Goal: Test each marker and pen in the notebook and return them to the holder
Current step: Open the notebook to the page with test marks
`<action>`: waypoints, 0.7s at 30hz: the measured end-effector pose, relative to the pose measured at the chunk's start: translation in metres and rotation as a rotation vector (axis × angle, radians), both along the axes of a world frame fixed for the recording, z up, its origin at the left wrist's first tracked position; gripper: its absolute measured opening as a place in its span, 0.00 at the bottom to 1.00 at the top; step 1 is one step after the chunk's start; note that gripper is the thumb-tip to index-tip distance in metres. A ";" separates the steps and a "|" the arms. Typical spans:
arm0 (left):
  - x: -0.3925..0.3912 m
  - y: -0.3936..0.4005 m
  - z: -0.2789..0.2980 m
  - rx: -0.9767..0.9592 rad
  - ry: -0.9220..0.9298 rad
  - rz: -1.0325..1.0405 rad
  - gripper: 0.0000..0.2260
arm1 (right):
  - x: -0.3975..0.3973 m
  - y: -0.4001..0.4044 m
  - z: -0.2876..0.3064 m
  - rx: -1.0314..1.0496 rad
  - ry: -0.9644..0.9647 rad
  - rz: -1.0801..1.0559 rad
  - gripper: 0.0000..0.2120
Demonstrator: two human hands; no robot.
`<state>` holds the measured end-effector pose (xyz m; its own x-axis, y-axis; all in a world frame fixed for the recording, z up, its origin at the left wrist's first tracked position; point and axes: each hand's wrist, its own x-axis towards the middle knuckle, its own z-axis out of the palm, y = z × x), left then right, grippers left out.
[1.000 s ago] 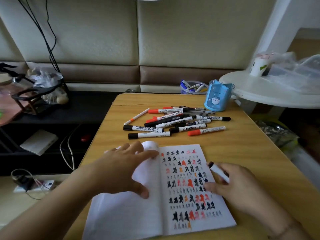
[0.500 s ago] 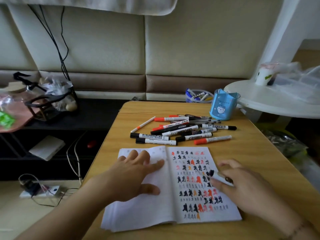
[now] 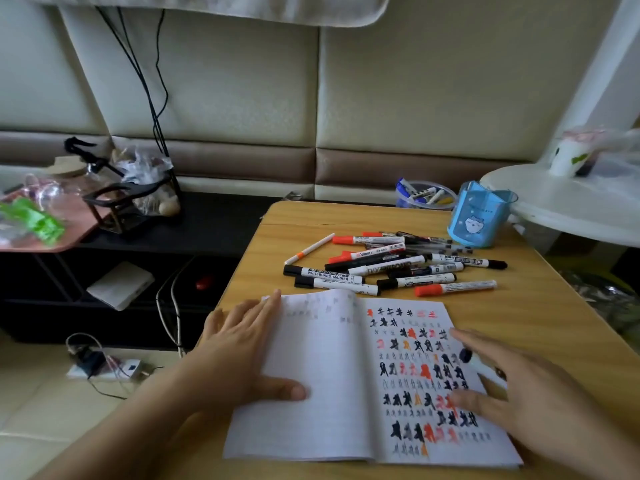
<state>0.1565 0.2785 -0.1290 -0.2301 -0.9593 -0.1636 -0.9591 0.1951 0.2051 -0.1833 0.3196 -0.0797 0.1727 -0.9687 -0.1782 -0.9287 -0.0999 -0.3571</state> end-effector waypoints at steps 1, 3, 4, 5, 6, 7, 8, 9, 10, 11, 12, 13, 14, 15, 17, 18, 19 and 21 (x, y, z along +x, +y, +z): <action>0.000 0.000 0.000 0.002 0.002 -0.007 0.61 | -0.001 -0.003 -0.003 -0.012 -0.002 0.021 0.43; -0.001 0.000 0.000 -0.013 0.002 -0.015 0.60 | 0.005 -0.005 -0.003 -0.027 -0.015 0.032 0.43; -0.001 0.000 -0.001 -0.018 0.003 -0.015 0.59 | 0.008 -0.005 -0.002 -0.033 0.000 0.025 0.41; -0.002 0.000 -0.001 -0.020 0.005 -0.015 0.58 | 0.012 -0.005 0.000 -0.053 0.015 0.010 0.40; -0.002 -0.001 -0.002 -0.019 0.006 -0.015 0.58 | 0.013 -0.005 0.002 -0.060 0.026 -0.009 0.39; -0.001 0.000 -0.001 -0.024 0.008 -0.017 0.58 | 0.013 -0.005 0.004 -0.058 0.021 -0.015 0.37; -0.001 0.000 -0.001 -0.034 0.014 -0.017 0.58 | 0.013 -0.005 0.006 -0.047 -0.008 -0.010 0.35; 0.000 0.001 -0.002 -0.051 0.027 -0.018 0.57 | 0.010 -0.006 0.008 -0.041 -0.081 -0.011 0.31; 0.000 0.002 -0.002 -0.069 0.035 -0.021 0.56 | 0.009 -0.006 0.010 -0.045 -0.228 -0.038 0.26; -0.001 0.004 -0.002 -0.086 0.030 -0.031 0.54 | 0.008 -0.004 0.014 -0.050 -0.393 -0.071 0.22; -0.002 0.005 -0.003 -0.107 0.013 -0.049 0.51 | 0.006 -0.002 0.016 -0.055 -0.556 -0.088 0.21; -0.004 0.007 -0.002 -0.131 0.004 -0.074 0.49 | 0.005 0.000 0.018 -0.042 -0.704 -0.098 0.24; -0.006 0.007 -0.003 -0.148 0.027 -0.102 0.47 | 0.004 0.002 0.020 0.003 -0.840 -0.091 0.31; -0.009 0.008 -0.001 -0.153 0.089 -0.127 0.45 | 0.007 0.005 0.022 0.075 -0.957 -0.066 0.36; -0.011 0.009 0.002 -0.132 0.252 -0.162 0.41 | 0.019 0.008 0.024 0.207 -1.093 0.030 0.41; -0.010 0.008 0.002 -0.124 0.340 -0.165 0.41 | 0.029 0.007 0.023 0.205 -1.066 0.102 0.41; -0.008 0.007 0.000 -0.118 0.455 -0.146 0.41 | 0.039 0.007 0.019 0.157 -0.961 0.177 0.41; 0.001 0.002 -0.005 -0.106 0.748 -0.058 0.40 | 0.059 0.004 0.012 0.126 -0.737 0.357 0.35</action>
